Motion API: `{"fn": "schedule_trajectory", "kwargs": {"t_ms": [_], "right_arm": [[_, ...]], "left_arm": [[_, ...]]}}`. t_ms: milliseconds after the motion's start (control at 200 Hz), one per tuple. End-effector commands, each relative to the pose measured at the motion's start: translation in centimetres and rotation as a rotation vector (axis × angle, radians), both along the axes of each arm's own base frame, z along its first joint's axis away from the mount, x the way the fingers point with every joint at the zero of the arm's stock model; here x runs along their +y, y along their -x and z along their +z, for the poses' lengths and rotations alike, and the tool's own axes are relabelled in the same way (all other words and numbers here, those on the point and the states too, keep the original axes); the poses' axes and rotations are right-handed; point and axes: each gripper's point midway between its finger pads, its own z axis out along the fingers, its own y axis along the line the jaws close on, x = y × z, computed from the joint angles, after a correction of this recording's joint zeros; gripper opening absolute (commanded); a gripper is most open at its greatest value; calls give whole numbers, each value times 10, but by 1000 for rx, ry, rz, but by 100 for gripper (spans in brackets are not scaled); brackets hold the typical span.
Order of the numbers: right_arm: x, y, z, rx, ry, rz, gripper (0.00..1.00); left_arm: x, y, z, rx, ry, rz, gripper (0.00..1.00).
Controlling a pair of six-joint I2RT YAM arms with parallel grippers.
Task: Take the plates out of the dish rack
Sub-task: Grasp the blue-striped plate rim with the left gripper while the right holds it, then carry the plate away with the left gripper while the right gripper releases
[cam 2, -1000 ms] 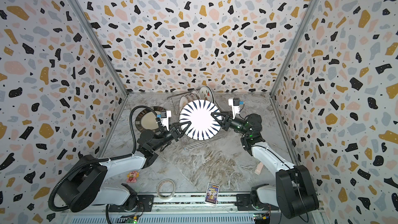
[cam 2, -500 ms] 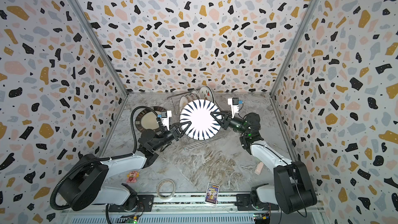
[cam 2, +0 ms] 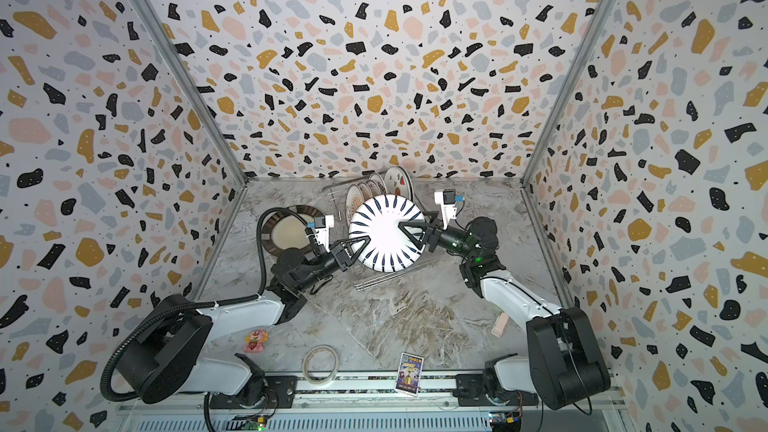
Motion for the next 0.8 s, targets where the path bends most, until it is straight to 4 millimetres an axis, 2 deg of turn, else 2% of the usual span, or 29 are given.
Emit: {"fn": "schedule_trajectory", "kwargs": {"t_ms": [0, 20, 60, 375, 476, 791], "right_arm": [[-3, -2, 22, -63, -5, -41, 91], [-3, -3, 22, -62, -4, -47, 92], [-4, -4, 22, -60, -1, -58, 100], [-8, -16, 18, -59, 34, -188, 99], [5, 0, 23, -124, 57, -137, 99], [23, 26, 37, -295, 108, -210, 99]], "left_arm": [[20, 5, 68, -181, 157, 45, 0], [23, 4, 68, -181, 159, 52, 0], [27, 3, 69, -180, 164, 62, 0], [61, 2, 73, -190, 156, 169, 0], [81, -2, 70, -180, 169, 231, 0], [140, -10, 62, -149, 218, 400, 0]]}}
